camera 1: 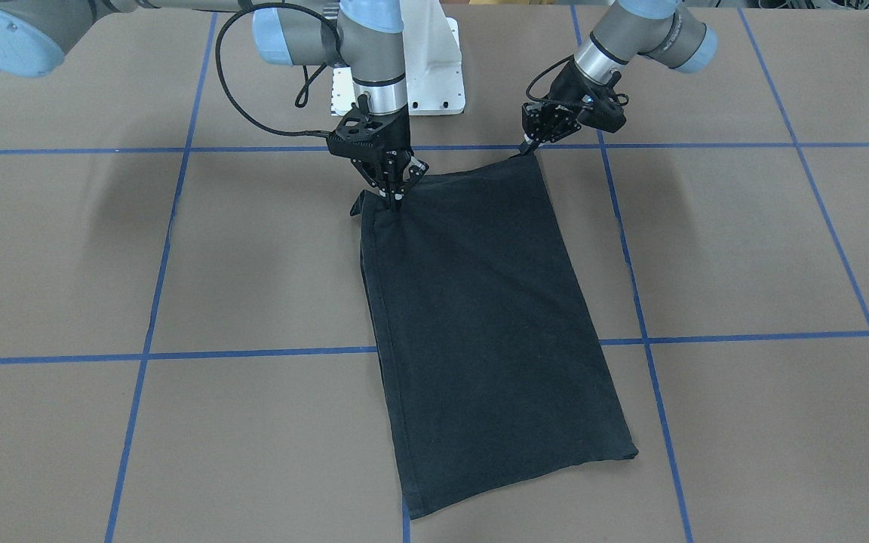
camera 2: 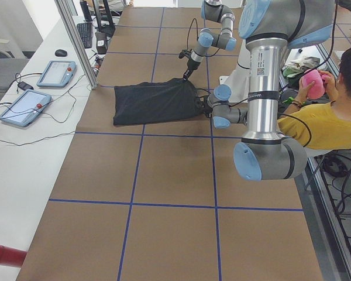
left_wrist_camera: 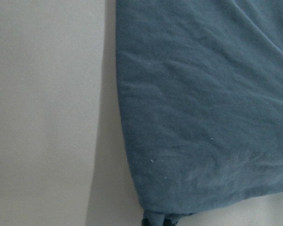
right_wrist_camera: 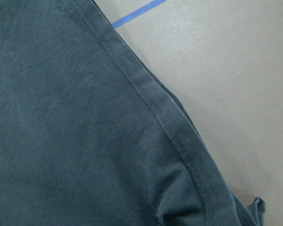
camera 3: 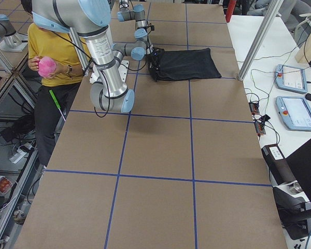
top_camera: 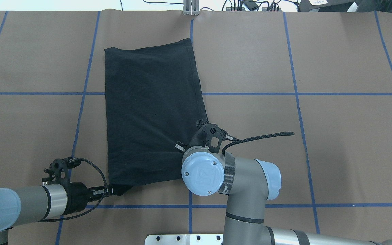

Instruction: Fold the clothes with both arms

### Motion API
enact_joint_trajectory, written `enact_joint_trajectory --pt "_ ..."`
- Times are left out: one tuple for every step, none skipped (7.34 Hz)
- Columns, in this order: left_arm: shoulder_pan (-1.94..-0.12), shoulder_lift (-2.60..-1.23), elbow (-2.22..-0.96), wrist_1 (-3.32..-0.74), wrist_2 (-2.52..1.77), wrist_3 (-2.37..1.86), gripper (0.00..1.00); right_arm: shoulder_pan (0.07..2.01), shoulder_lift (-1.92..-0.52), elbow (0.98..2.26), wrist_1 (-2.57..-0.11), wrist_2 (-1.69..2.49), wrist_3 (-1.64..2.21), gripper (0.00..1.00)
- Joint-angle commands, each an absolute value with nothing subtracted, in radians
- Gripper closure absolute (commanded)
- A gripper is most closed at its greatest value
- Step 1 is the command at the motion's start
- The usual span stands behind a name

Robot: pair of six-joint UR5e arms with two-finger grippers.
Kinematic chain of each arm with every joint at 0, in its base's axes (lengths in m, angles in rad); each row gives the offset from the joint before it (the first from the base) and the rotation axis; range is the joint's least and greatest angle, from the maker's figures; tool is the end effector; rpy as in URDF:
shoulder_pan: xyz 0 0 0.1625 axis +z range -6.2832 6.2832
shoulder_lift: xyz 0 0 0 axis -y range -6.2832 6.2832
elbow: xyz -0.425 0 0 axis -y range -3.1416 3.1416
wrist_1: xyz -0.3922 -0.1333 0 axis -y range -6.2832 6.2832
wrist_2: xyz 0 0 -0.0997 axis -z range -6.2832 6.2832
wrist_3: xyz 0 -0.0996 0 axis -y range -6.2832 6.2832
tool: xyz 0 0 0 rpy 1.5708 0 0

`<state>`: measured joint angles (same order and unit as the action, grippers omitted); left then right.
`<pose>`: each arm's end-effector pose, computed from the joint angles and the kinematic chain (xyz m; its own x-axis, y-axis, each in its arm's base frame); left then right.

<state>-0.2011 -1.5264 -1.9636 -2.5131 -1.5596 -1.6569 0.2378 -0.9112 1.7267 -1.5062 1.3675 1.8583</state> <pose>0.4367 -0.2262 0.3849 0.2518 -0.1391 -0.9577 0.2328 0.9693 -0.0796 -0.6131 -0.3064 0.1981 0.4854 0.4034 0.7756 -0.5418 0.8351 -0.0952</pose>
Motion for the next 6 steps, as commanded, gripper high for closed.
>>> enact_joint_trajectory --pt "-0.202 -1.513 -2.044 -2.513 -1.569 -1.657 1.00 0.168 -1.013 1.863 -1.511 1.367 1.859 1.00" --pt "-0.201 -1.503 -2.078 -2.513 -1.571 -1.657 1.00 0.116 -1.069 1.981 -1.575 1.355 1.861 1.00" --pt "-0.198 -1.493 -2.101 -2.513 -1.571 -1.658 1.00 0.069 -1.075 2.078 -1.682 1.336 1.864 1.00" --pt "-0.198 -1.483 -2.136 -2.513 -1.588 -1.658 1.00 0.048 -1.074 2.118 -1.725 1.335 1.865 1.00" --pt "-0.201 -1.482 -2.158 -2.510 -1.613 -1.658 1.00 0.049 -1.072 2.115 -1.726 1.335 1.862 1.00" --pt "-0.210 -1.491 -2.155 -2.507 -1.665 -1.657 1.00 0.073 -1.071 2.111 -1.726 1.338 1.853 1.00"
